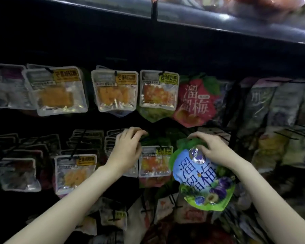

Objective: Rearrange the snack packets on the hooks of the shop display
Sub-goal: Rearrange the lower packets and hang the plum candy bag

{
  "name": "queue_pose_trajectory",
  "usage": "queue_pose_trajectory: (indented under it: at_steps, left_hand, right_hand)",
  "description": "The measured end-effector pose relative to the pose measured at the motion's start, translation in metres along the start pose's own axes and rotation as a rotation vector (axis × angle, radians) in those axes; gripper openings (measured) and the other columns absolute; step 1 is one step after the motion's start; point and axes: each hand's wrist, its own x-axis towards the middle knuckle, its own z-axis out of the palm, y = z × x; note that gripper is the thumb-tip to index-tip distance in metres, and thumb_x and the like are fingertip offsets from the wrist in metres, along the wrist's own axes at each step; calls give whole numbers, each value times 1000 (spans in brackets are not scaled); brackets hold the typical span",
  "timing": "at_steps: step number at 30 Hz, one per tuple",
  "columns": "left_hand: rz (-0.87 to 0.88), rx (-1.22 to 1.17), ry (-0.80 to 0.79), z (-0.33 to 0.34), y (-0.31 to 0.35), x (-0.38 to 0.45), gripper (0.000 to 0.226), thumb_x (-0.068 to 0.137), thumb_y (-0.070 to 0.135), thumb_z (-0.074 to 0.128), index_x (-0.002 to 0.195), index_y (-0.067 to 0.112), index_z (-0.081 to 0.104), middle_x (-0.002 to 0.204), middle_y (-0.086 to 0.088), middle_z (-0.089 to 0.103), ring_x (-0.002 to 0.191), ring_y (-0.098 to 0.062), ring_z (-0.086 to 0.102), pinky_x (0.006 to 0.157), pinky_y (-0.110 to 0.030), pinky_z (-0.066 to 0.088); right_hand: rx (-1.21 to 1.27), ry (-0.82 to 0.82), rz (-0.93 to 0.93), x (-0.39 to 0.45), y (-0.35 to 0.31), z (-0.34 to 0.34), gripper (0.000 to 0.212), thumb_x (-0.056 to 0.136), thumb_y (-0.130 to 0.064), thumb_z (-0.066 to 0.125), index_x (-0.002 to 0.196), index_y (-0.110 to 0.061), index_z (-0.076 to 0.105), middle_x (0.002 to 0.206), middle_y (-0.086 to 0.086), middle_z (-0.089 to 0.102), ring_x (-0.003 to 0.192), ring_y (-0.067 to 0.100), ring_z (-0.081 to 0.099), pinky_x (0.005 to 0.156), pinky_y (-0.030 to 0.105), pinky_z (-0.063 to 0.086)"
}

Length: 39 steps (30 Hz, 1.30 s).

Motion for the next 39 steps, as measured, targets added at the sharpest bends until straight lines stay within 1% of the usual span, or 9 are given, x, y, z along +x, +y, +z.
queue_pose_trajectory:
  at_steps: [3,6,12,19,26,30,32,36,39]
  left_hand:
    - [30,-51,64,2,17,22,38,93,10,47,130,20,46,129,0,44,120,-22,38,99,-35,27]
    - [95,-85,162,1,37,51,41,89,4,52,129,12,49,127,-8,48,119,-29,44,97,-43,37]
    - [282,-134,295,-3,89,105,45,86,6,49,131,2,48,135,-14,47,127,-28,39,107,-35,31]
    - [281,-21,174,5,120,153,56,94,11,47,145,9,26,153,-6,24,142,-19,17,114,-23,7]
    - [287,70,305,21,118,167,50,88,24,35,132,4,49,137,-14,47,128,-33,39,105,-43,32]
    - [71,-193,380,22,131,182,27,90,17,55,116,11,53,115,-5,58,113,-27,51,96,-38,35]
    - [-21,-386,395,21,137,191,26,87,17,61,111,11,52,102,4,57,104,-21,56,88,-32,42]
    - [-71,-522,349,19,140,198,24,85,16,66,107,10,59,96,7,54,93,-8,52,64,-5,37]
    - [-12,-506,360,13,140,200,24,86,17,64,110,12,63,95,10,57,92,-4,53,66,0,35]
  right_hand:
    - [79,121,-38,-4,12,-11,39,87,1,50,108,-32,51,98,2,67,91,27,63,86,41,47]
    - [219,376,-122,0,10,-40,39,86,10,48,104,-23,59,98,-15,64,96,-4,60,88,16,44]
    - [62,663,-250,42,3,-88,43,85,2,42,120,-12,63,102,6,63,85,18,60,76,22,47]
    - [91,643,-200,89,18,-102,50,80,-6,36,122,-16,63,121,8,58,112,27,56,93,42,47]
    - [204,558,-236,100,23,-107,41,84,5,44,120,-5,62,127,12,57,121,25,51,103,24,37]
    - [222,601,-260,101,29,-100,44,85,12,43,121,-5,62,125,13,58,120,26,52,100,18,37]
    - [254,615,-263,101,33,-95,46,85,14,41,121,-6,62,126,11,58,121,24,51,102,19,37]
    - [259,627,-286,101,41,-95,47,85,14,41,122,-6,62,127,10,58,121,24,52,105,29,39]
    - [228,634,-326,104,40,-100,47,84,14,41,121,-6,62,122,12,60,117,26,54,102,31,42]
